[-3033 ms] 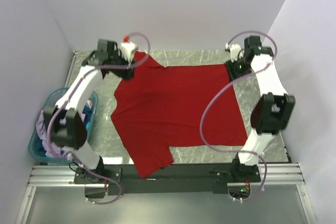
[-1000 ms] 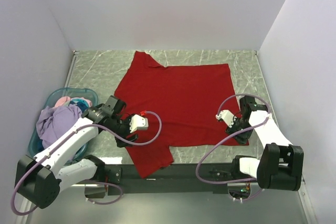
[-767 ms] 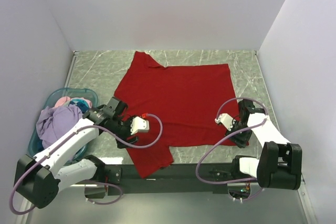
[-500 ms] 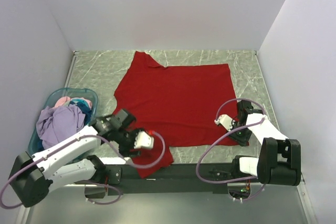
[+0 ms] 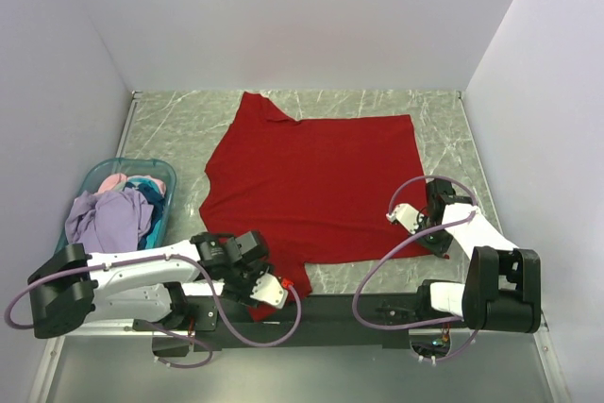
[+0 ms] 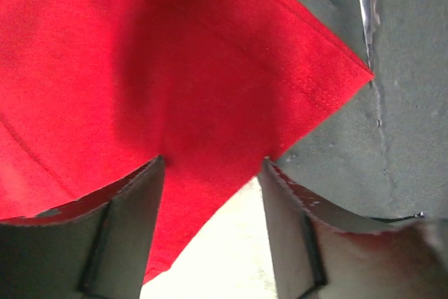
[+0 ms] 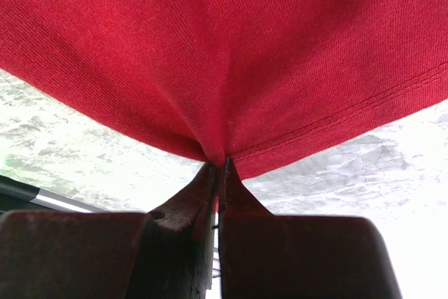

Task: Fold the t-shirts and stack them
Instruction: Fold the tshirt

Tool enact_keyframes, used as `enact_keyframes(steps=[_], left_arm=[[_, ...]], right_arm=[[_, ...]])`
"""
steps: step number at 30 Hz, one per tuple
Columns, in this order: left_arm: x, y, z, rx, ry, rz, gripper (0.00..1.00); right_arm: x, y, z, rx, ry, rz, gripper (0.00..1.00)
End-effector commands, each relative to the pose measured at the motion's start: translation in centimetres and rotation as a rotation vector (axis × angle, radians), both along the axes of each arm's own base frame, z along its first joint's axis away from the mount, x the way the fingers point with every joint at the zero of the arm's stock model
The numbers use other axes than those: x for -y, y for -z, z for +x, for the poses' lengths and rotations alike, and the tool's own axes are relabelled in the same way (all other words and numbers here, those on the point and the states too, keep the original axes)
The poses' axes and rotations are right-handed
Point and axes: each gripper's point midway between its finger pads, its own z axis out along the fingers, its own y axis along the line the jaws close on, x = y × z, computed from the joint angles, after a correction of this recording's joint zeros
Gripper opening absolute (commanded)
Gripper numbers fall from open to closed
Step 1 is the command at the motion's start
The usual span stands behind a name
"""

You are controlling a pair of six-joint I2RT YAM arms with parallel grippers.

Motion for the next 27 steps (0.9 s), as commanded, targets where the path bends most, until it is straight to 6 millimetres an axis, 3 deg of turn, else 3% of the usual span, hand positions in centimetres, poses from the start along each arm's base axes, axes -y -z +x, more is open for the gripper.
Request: enact_keyframes(steps=[1,4,7,8,12,20,25,27], left_arm=[[-0.5,1.2,-0.2,0.03,0.027,0.038,0.61],[-0.8,1.6,-0.2,0.042,0.035,0.053,0.58],[-0.9,1.8,-0.2,0.036,0.026,0.07,0.4],[-0.9,1.8,-0.3,0.034,0.027,0.074,0.29],[-0.3,-0.5,-0.5,0.013,-0.006,0.039,0.02],[0.5,-6.1,-0.1,-0.061,-0.124,-0.064,0.0],[0.2,-6.0,0.5,-0.051,-0.154,-0.071,0.01],[0.5,-5.6,0.4,-0.059,-0.148,-0.084,0.09]], right_arm=[[-0.3,-0.5,1.3,0.043,-0.005,0.021,0.0],[-0.3,-1.0,1.3,0.044,-0.002,0.021,0.0],[-0.8,-1.2,1.4,0.044,-0.004,0.045,0.0],[-0.8,-1.3,1.4,0.044,-0.004,0.045,0.0],[-0.9,-2.3,1.8,0.068,-0.009,0.051,0.0],[-1.1,-4.2,1.9,0.109,-0.03,0.058,0.0],[-1.1,-4.5,2.2,0.121,-0.028,0.061,0.0],[-1.0,-4.3,2.4,0.114,-0.024,0.059,0.0]])
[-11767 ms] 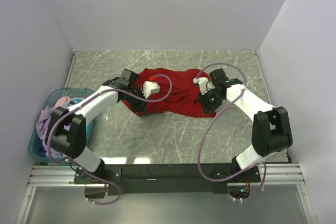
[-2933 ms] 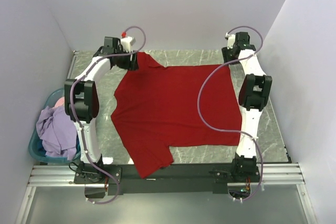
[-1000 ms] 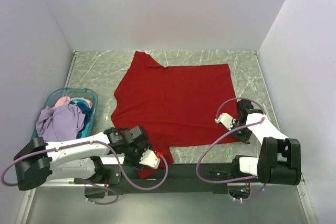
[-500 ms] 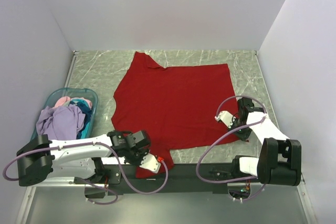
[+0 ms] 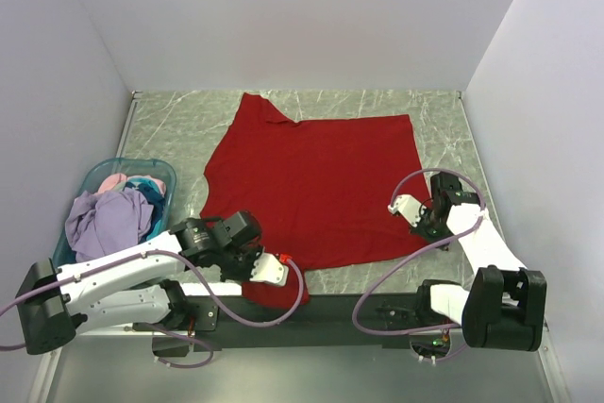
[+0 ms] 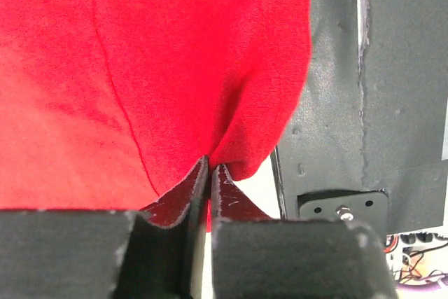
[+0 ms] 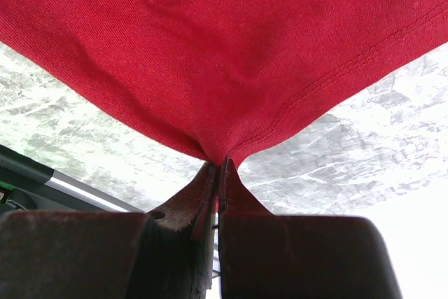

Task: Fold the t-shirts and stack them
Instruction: Fold the tshirt

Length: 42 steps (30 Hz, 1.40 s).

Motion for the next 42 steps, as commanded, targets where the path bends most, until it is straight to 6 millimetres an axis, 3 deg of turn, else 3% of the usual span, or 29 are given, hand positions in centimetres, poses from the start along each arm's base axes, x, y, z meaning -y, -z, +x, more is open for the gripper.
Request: enact_keyframes(steps=[1,5,6,11,16,25,30,33,36,42], left_arm=[[0.1,0.4,-0.8,-0.047,0.003,-0.008,0.09],[0.1,0.6,-0.7,-0.058,0.015,0.023,0.5],[-0.3,0.8,-0.5,-0.046,0.01,0.044,0.52],[-2.7,2.1,1.0,-0.003,-0.045,0.089,0.52],[-3.4,2.7,2.5,0.025,-0.066,0.111,0.52],[-4.1,3.3,2.4,-0.021,0.008,0.214,0.55],[-5.2,3.3,1.0,-0.096,0.062,0.277,0.58],[-4.4,2.9,0.7,-0.131,0.048,0.253,0.6],[-3.6,3.3,1.7,-0.096,0.016,0.241,0.63],[-3.7,4.6,2.8,-0.032,-0.012,0.247,0.58]], right_arm=[[0.0,-1.1,1.2,0.028,-0.006,0.004,0.0],[0.0,-1.0,1.3,0.018,-0.002,0.001,0.0],[0.1,-1.0,1.3,0.016,-0.003,-0.004,0.0],[0.3,-0.8,1.2,0.016,-0.008,-0.012,0.0],[0.3,-0.2,1.2,0.003,-0.003,-0.012,0.0],[0.4,-0.5,1.6,0.004,-0.003,-0.016,0.0],[0.4,-0.4,1.5,-0.005,-0.004,-0.019,0.0],[0.4,-0.3,1.5,-0.009,-0.002,-0.017,0.0],[0.4,-0.3,1.5,-0.008,0.002,-0.016,0.0],[0.4,-0.5,1.6,-0.006,0.0,-0.014,0.0]])
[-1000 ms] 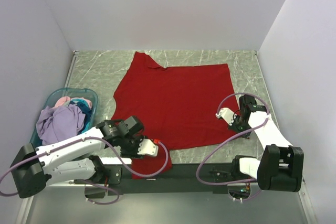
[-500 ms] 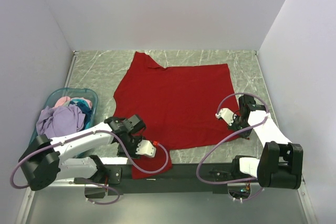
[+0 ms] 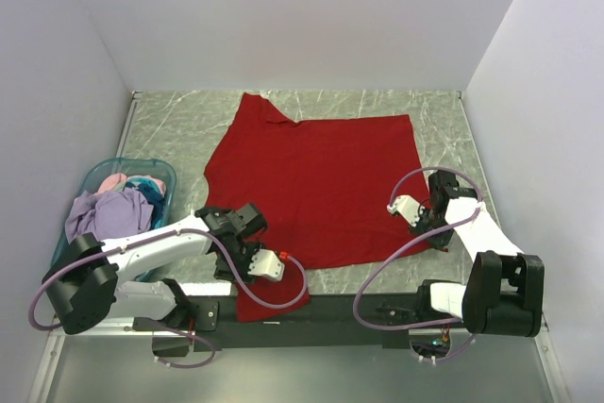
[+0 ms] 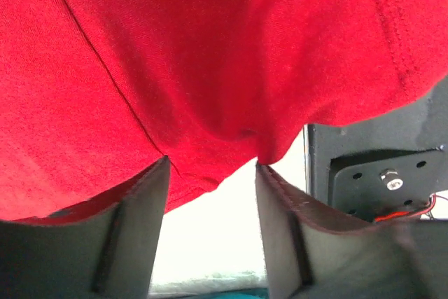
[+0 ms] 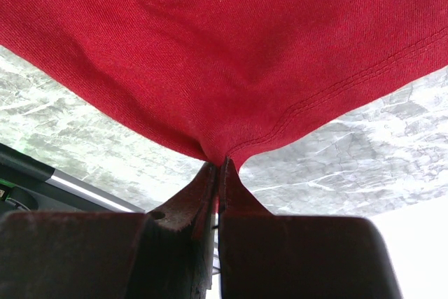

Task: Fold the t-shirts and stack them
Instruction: Fold the tshirt

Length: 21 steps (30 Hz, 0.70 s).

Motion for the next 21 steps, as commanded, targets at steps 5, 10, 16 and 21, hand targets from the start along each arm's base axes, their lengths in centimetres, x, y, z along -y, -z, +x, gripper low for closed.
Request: enact_keyframes(steps=[5,10,16,21], left_arm=[[0.3,-0.5,-0.5,-0.012,-0.001,-0.027,0.54],[0.6,-0.6,-1.0,-0.059,0.0,-0.021,0.52],[0.6,-1.0,-1.1,-0.05,-0.011,-0.034,0.1],[0.5,-1.8,-1.5,-0.047,-0.038,-0.067,0.0]], right_arm=[[0.2,-1.2,1.6,0.054,-0.003,-0.01,0.0],[0.1,-1.2,1.5,0.051,-0.001,-0.002,0.0],[0.1,-1.7,1.3,0.058,-0.008,-0.008,0.0],[0.1,-1.7,1.1,0.059,-0.009,-0.005,0.0]])
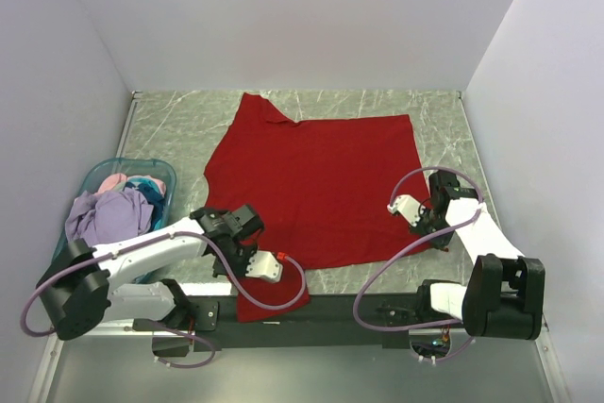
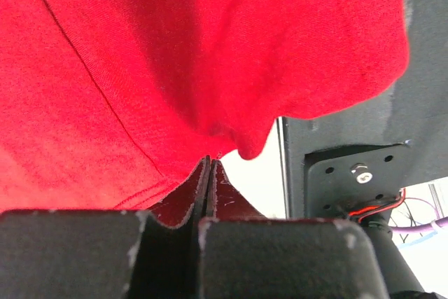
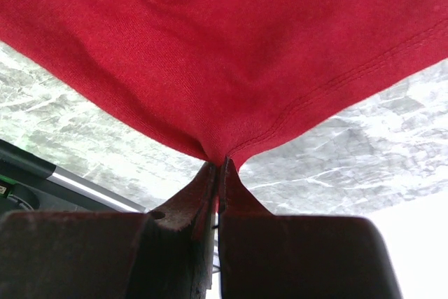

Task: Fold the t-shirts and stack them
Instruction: Fold the tshirt

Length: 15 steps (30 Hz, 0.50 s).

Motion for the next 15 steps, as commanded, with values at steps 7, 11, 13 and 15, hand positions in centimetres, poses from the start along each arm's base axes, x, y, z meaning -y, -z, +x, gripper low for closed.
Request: enact_keyframes(steps=[7,11,13,15], left_arm=[[0.4,-1.5,-0.6,-0.02,-0.01,-0.028,0.34],[0.7,-1.0,-1.1,-0.038,0.017,0.005,0.83],[1.0,-0.8,-1.3,-0.045,0.036,0.01,0.83],[1.4,-0.3,-1.0,-0.034,0.04,0.01,0.82]], right_arm=[[0.1,-1.1,0.8,0.029,0.002,-0.002,0.0],[0.0,-1.1,1.0,0.017,0.009,-0.001,0.0],[0.1,-1.2,1.1,0.014,0.012,-0.003,0.0],[0.1,-1.2,1.1,0.012,0.015,-0.005,0.0]])
